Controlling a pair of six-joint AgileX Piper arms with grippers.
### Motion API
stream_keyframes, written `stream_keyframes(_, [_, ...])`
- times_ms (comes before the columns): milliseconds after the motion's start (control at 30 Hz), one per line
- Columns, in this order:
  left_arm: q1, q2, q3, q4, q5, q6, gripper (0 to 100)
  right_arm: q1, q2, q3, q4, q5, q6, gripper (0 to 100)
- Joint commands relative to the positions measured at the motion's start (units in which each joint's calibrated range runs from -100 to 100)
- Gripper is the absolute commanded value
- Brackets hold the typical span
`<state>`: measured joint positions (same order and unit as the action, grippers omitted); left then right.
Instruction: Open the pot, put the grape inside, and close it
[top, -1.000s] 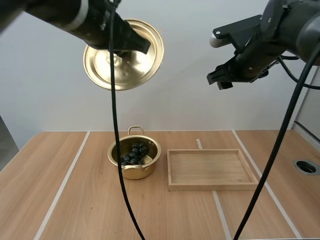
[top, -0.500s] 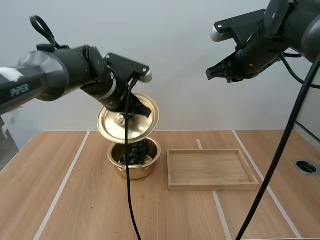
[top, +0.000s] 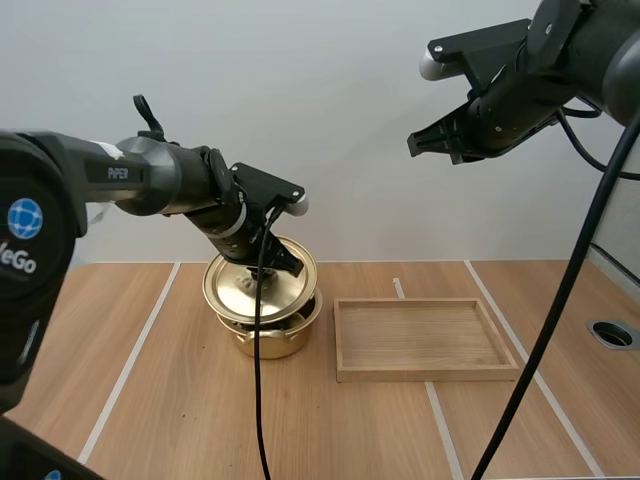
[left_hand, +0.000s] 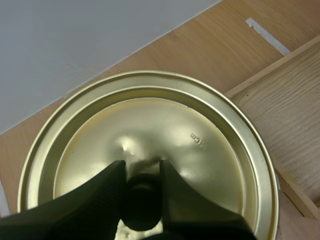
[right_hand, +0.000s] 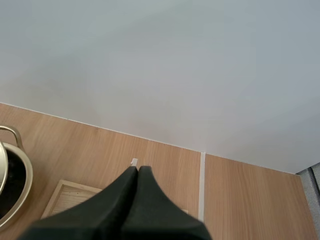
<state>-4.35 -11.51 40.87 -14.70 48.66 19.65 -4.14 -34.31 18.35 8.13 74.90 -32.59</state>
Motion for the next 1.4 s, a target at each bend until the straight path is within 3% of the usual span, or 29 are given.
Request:
stream_keyframes(0, [-0.05,1.44,0.03,-1.11,-3.22,0.26,0,-0.27,-0.75,-0.12,0.21,-0.27,-0.11,0])
stream_keyframes(633, [-0.05,2.79,0.03,-1.26,-4.99,2.42,0,-0.27,-0.75,-0.12,1.5,-0.27,-0.19,0])
stream_keyframes(1367, [-0.05,6.63,-3.13,-1.26,2.48,2.76,0,-0.27,-0.75,-0.12,2.38,0.23,-0.19,0])
